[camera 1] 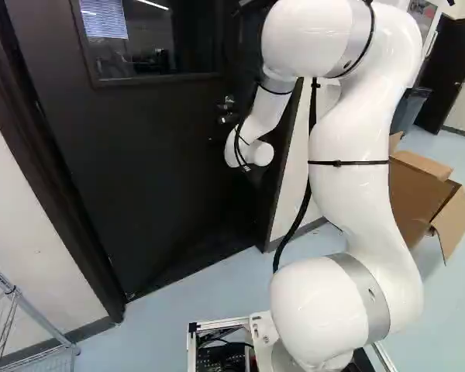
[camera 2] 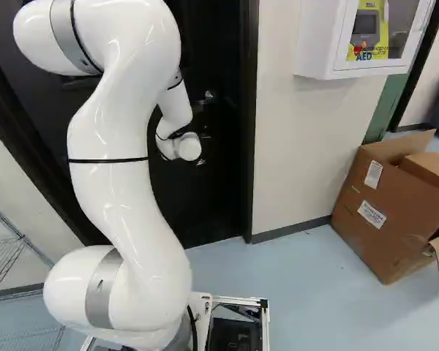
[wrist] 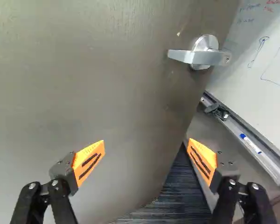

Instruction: Open the door and move inside

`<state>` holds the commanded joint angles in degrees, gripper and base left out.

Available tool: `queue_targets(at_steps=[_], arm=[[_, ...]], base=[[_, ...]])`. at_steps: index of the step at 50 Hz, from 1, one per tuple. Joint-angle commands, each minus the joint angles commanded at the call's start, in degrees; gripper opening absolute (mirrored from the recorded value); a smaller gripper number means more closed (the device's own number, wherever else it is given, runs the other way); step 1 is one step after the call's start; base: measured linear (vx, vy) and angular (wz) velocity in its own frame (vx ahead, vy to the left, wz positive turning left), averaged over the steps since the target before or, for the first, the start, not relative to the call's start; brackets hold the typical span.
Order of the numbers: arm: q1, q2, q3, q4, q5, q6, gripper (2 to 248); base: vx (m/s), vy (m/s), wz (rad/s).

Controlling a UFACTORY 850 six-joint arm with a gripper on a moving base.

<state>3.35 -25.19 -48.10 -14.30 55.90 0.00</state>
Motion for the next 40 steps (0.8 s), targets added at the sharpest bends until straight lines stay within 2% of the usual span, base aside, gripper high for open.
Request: queue_targets(at_steps=[40], arm=[[1.1,10.2,12.6,11.5,0.0,0.0,247]], base=[[0.000,0.000,0.000]])
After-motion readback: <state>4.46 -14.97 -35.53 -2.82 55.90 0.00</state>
